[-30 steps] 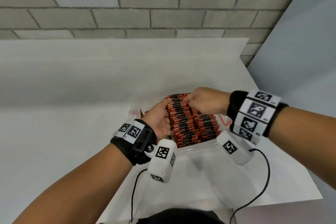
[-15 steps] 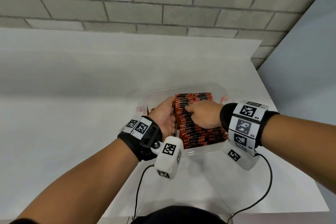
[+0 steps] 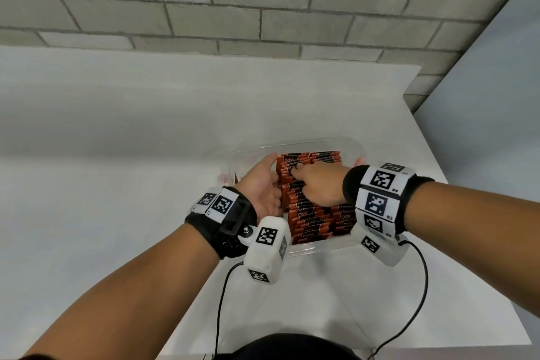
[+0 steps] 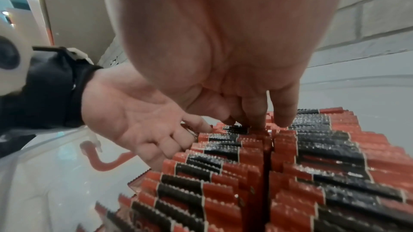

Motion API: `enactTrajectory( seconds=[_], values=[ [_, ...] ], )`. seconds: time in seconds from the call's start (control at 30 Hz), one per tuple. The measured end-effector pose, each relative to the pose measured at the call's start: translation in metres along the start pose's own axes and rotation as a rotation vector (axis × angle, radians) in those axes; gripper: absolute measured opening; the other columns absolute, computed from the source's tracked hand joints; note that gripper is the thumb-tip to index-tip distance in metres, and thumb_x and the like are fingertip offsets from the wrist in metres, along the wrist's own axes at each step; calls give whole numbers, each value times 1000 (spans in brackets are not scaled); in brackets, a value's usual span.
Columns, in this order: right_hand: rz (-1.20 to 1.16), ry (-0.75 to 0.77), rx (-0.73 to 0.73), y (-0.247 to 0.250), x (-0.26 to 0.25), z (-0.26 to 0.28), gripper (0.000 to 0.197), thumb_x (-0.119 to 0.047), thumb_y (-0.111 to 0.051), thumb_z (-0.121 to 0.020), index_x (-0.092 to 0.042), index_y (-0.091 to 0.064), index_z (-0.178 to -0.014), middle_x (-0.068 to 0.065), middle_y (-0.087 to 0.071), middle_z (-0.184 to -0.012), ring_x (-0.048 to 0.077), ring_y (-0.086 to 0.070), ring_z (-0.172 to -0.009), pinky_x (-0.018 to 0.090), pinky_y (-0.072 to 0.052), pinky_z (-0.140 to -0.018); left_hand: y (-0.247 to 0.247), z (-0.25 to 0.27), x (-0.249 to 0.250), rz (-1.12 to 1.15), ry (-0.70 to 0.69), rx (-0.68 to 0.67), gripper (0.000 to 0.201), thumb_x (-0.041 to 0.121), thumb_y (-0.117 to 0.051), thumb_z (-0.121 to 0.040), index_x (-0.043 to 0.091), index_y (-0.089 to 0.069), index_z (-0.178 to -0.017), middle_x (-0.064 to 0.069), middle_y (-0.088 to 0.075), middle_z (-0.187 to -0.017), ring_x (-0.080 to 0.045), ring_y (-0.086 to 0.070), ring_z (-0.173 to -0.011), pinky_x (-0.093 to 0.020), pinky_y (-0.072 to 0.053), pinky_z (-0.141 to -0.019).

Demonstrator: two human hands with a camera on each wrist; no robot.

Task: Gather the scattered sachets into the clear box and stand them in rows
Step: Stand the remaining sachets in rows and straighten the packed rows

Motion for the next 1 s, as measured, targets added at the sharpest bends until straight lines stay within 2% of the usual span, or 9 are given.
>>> enactTrajectory(
  seconds=[0.07, 0.13, 0.2, 0.37, 0.43, 0.6, 0.77, 0.87, 1.0],
  values=[
    [16, 1, -1, -1, -1, -1, 49, -7, -34, -97, -5, -30, -146, 16, -34, -150, 31, -40, -131, 38, -37, -108, 3, -1, 2, 0, -8, 17, 68, 62, -30, -95, 12, -45, -139, -24, -56, -129, -38, -54, -116, -41, -47, -72],
    [-6, 5, 20, 3, 0, -1, 48, -8, -35, -98, -5, -30, -146, 15, -36, -149, 30, -39, -132, 38, -36, -109, 6, -2, 3, -10, -12, 34, 60, 61, -30, -96, 11, -55, -119, -22, -63, -109, -35, -59, -99, -40, -45, -67],
    [-32, 4, 55, 9, 3, -1, 51, -8, -36, -98, -6, -26, -148, 14, -31, -152, 29, -35, -136, 36, -33, -111, 6, -2, 2, -22, -8, 35, 57, 61, -30, -96, 12, -58, -111, -21, -65, -106, -34, -59, -96, -39, -45, -67],
    [4, 5, 30, 6, 1, -2, 56, -9, -35, -99, -7, -14, -151, 12, -12, -159, 30, -25, -142, 34, -27, -114, 5, -1, 2, -50, 6, 39, 68, 62, -29, -95, 15, -41, -143, -24, -52, -134, -37, -54, -114, -40, -45, -67],
    [-12, 9, 31, 8, 0, -2, 56, -10, -34, -99, -7, -14, -152, 12, -11, -159, 29, -24, -142, 33, -25, -114, 5, 0, 2, -49, 6, 35, 69, 63, -30, -95, 16, -40, -144, -24, -53, -134, -36, -56, -108, -40, -46, -67],
    [-56, -22, 87, 20, 3, -3, 48, -7, -35, -97, -7, -31, -145, 12, -38, -147, 27, -42, -129, 33, -37, -106, 5, -1, 4, -88, 2, 36, 67, 63, -28, -95, 17, -41, -143, -23, -57, -126, -36, -59, -98, -40, -46, -66],
    [-70, -16, 84, 19, 2, -5, 41, -9, -37, -97, -6, -39, -138, 12, -49, -135, 26, -51, -117, 30, -42, -95, 2, 2, 9, -115, 17, 36, 71, 63, -28, -95, 17, -31, -149, -26, -45, -141, -44, -45, -125, -44, -45, -67],
    [-76, -20, 102, 23, 4, -2, 38, -9, -37, -97, -8, -41, -135, 11, -53, -127, 24, -54, -105, 27, -40, -81, 0, 2, 11, -143, 17, 28, 69, 63, -27, -96, 17, -35, -147, -24, -50, -137, -39, -52, -111, -43, -45, -63],
    [-80, -17, 103, 23, 6, -2, 35, -8, -36, -97, -10, -44, -131, 9, -56, -122, 22, -53, -97, 29, -43, -80, 1, 1, 11, -126, 9, 12, 69, 63, -28, -95, 17, -36, -146, -25, -56, -127, -41, -57, -104, -43, -46, -66]
  ],
)
Point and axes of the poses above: each hand's wrist, its own z-axis away from the middle knuckle, its own y-axis out of the back of the hand, x = y × z, the point moved 9 cm from there along -z, towards the middle knuckle
